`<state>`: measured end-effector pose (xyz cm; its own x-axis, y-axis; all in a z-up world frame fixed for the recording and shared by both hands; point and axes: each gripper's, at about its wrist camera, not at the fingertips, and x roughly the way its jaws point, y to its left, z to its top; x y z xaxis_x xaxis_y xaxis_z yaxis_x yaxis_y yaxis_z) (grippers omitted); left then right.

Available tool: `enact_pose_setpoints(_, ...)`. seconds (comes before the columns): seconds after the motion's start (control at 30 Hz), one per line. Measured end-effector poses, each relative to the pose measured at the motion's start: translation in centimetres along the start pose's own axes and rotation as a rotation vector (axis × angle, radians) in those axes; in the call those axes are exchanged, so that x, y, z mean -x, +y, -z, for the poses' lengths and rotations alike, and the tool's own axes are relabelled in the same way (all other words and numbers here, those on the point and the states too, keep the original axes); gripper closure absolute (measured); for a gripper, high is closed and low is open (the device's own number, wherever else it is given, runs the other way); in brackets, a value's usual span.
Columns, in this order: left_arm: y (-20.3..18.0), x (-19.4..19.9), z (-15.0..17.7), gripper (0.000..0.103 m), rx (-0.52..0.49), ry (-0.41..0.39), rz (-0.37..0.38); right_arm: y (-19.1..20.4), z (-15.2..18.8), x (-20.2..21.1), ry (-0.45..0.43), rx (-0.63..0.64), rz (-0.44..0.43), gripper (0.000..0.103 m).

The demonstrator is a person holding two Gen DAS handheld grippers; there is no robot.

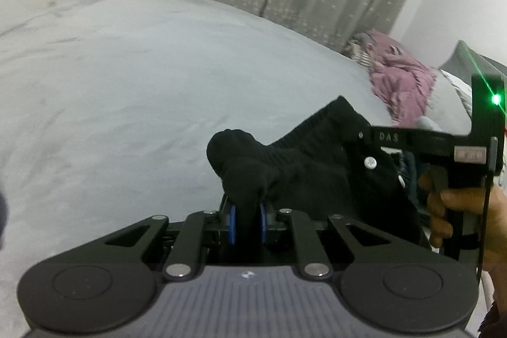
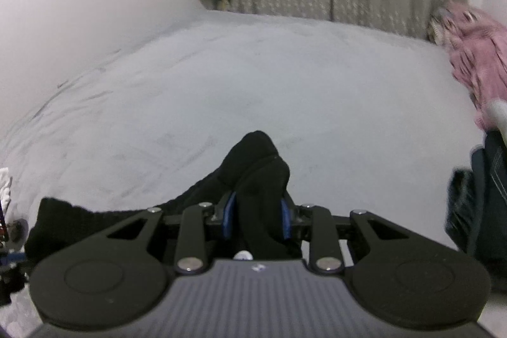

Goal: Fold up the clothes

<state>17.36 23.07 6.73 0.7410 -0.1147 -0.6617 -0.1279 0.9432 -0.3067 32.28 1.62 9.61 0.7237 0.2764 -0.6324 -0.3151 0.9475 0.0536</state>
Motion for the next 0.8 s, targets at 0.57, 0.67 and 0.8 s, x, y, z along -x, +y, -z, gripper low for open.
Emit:
enact_pose_setpoints(0.57, 4.4, -1.1, 1.4, 0.074, -0.036, 0.094, -0.150, 9.9, 0.1, -3.8, 0.031, 0.135, -0.004, 0.070)
enact_pose_setpoints(0.67, 4.1, -0.6, 1.7, 0.045, -0.074, 0.094, -0.153, 10.1, 0.1, -3.2, 0.036, 0.115, 0.004, 0.050)
enact_pose_setpoints(0.8, 4.0, -0.3, 2.2, 0.035, -0.088, 0.113, -0.128, 10.2, 0.6, -1.3, 0.034, 0.118, 0.026, 0.038)
